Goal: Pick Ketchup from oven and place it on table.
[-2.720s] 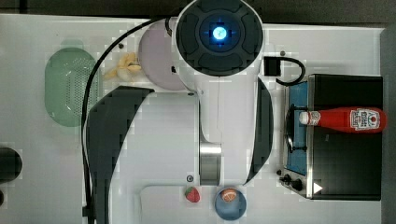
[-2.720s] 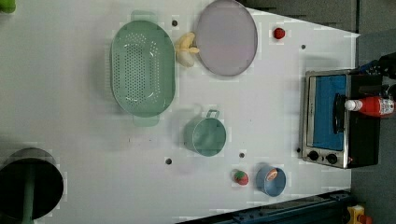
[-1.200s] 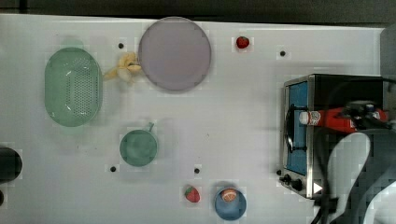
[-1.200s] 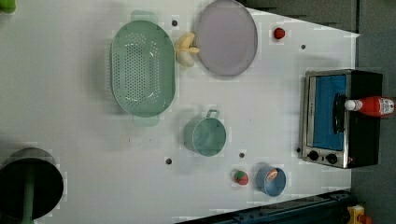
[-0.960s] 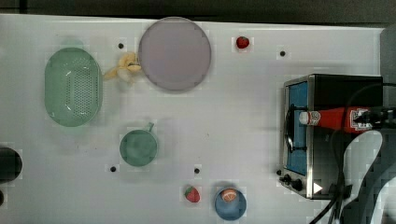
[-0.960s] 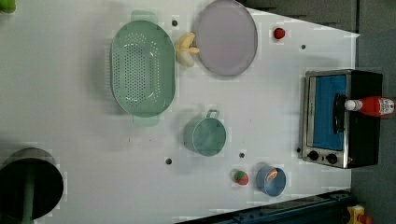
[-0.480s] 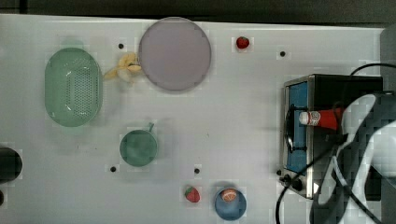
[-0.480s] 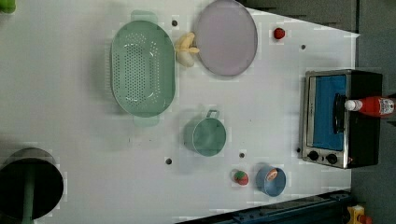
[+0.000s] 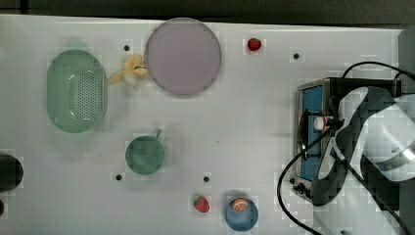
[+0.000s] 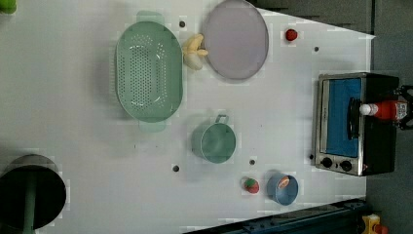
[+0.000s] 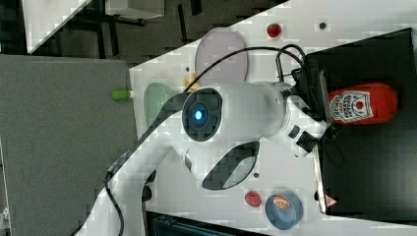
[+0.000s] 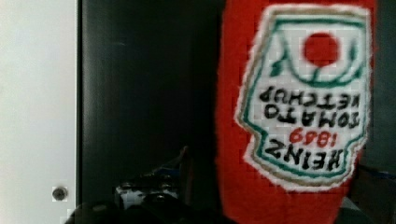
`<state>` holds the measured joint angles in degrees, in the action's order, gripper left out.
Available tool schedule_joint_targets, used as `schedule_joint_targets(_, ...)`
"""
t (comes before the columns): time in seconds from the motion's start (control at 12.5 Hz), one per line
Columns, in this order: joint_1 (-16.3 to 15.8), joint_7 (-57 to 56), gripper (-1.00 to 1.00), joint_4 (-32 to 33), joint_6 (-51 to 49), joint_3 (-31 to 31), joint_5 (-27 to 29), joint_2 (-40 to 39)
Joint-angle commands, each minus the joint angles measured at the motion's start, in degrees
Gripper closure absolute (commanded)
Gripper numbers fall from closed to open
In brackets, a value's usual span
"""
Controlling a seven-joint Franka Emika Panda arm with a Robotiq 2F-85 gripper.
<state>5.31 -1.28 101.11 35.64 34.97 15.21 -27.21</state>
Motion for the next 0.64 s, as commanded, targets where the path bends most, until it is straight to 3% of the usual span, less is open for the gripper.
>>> schedule_joint_targets(0.08, 0.74, 2.2, -1.0, 0.31, 1.12, 2.09, 0.12, 1.7)
schedule_joint_targets(0.24, 0.84, 2.2, -0.44, 0.36, 2.56, 2.19, 0.3, 1.42)
schedule_joint_targets(0.32, 0.81, 2.2, -0.27, 0.33, 2.56, 2.25, 0.31, 1.54)
schedule_joint_targets(0.64, 0.89, 2.2, -0.27, -0.68, 1.25, 2.41, 0.26, 2.0)
